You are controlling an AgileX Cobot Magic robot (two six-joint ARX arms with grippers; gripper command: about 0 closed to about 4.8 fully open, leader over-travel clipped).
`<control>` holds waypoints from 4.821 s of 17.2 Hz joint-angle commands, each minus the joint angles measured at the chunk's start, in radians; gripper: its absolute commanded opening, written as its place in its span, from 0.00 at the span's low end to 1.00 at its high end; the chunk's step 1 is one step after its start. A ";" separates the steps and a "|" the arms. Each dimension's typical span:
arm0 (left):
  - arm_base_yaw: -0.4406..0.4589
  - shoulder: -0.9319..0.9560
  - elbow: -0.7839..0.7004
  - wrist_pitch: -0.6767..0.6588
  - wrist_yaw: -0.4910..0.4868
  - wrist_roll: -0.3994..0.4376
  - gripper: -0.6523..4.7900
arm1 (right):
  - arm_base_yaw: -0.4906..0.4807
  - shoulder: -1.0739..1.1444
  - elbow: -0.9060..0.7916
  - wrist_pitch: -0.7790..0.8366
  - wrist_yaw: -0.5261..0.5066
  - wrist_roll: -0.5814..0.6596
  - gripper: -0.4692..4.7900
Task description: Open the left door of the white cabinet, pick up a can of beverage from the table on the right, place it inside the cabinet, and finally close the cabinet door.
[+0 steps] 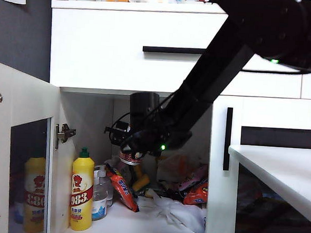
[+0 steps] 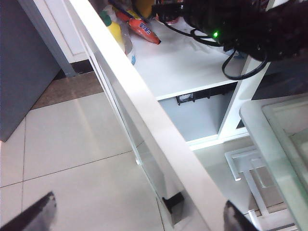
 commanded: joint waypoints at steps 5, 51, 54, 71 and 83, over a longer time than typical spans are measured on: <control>0.002 0.001 0.000 -0.005 0.005 -0.003 1.00 | 0.003 0.092 0.153 0.034 -0.064 -0.095 0.52; 0.002 0.001 0.001 0.025 0.004 0.005 1.00 | -0.005 0.045 0.298 -0.705 -0.516 0.243 0.84; 0.002 0.001 0.001 0.025 0.004 0.005 1.00 | -0.010 0.002 0.298 -0.848 -0.627 0.187 0.84; 0.002 0.001 0.002 0.078 0.004 0.054 1.00 | 0.010 -0.116 0.298 -1.412 -0.701 -0.493 0.84; 0.001 -0.070 0.002 0.147 0.061 0.066 1.00 | 0.014 -0.465 0.288 -2.000 -0.708 -0.473 0.78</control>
